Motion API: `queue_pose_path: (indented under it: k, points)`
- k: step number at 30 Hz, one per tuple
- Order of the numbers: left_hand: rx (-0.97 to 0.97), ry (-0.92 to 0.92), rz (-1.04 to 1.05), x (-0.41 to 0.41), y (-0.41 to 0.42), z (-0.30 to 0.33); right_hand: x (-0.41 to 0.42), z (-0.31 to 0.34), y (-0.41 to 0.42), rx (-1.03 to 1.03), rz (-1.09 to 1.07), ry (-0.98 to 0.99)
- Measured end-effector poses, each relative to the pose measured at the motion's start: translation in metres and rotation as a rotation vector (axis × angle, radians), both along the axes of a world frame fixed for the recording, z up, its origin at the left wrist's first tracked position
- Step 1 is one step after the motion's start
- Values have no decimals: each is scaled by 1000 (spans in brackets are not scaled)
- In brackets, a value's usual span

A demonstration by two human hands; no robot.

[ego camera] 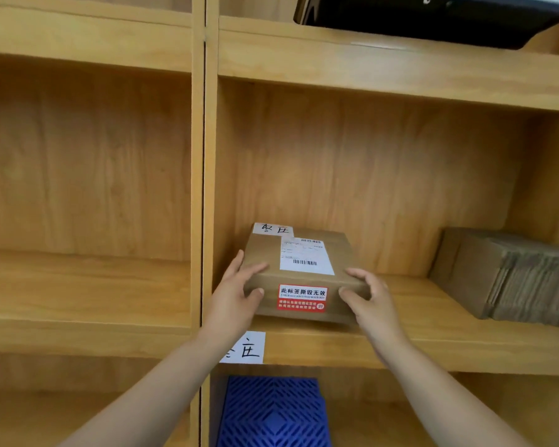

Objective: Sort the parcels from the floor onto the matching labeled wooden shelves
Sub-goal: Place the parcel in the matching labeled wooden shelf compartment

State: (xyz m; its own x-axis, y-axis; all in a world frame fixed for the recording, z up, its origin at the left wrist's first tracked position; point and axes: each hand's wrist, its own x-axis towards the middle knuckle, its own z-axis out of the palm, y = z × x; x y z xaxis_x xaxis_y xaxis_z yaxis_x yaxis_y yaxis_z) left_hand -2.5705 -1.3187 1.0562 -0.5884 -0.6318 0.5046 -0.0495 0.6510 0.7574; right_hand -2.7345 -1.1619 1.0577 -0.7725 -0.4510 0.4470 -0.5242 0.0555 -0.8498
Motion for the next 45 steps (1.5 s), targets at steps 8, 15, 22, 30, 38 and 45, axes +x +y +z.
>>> queue_pose_path:
  k: [8,15,22,30,38,45]
  points:
    - [-13,-55,111,-23,-15,-15,-24,-14,-17,93,53,19]
    - [-56,-46,165,-35,-25,-29,-36,-22,-32,91,60,48]
    - [-363,-125,333,-45,-26,-30,-41,-22,-38,115,53,64]
    - [-459,-189,412,-42,-12,-27,-26,-17,-37,343,-157,448]
    - [-555,-188,410,-28,6,-37,15,-26,-56,314,21,782]
    - [-499,-190,528,25,10,-77,63,-57,-79,235,288,864]
